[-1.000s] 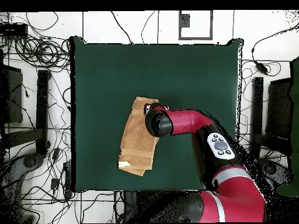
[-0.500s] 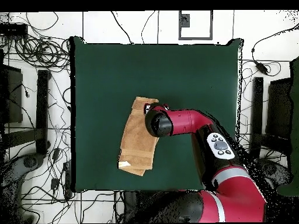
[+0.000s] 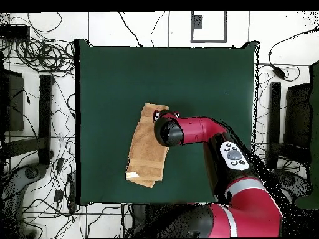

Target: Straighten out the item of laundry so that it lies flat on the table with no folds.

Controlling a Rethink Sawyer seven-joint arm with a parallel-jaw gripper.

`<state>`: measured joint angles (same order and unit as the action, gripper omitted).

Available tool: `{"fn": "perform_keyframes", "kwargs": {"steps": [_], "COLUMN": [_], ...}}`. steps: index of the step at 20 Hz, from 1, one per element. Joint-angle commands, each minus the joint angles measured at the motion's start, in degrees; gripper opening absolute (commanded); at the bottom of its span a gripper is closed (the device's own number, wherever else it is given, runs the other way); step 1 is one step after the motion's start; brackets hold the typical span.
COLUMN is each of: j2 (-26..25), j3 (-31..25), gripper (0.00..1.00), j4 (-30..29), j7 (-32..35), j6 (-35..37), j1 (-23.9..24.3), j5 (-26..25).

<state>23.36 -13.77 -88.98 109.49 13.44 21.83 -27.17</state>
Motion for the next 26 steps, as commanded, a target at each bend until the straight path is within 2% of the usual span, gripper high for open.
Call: {"fn": "perform_keyframes", "kwargs": {"steps": [1, 7, 26], "j2": [-0.07, 3.1, 4.85], "j3": [-0.21, -1.29, -1.93], "gripper": [0.0, 0.0, 0.0], "j4": [-3.23, -5.01, -5.43], "j7": [5.48, 5.09, 4.76], "j6": [0.55, 2.77, 5.09], "j1": [-3.07, -2.49, -2.63], "j5": [0.41, 1.59, 3.38]}}
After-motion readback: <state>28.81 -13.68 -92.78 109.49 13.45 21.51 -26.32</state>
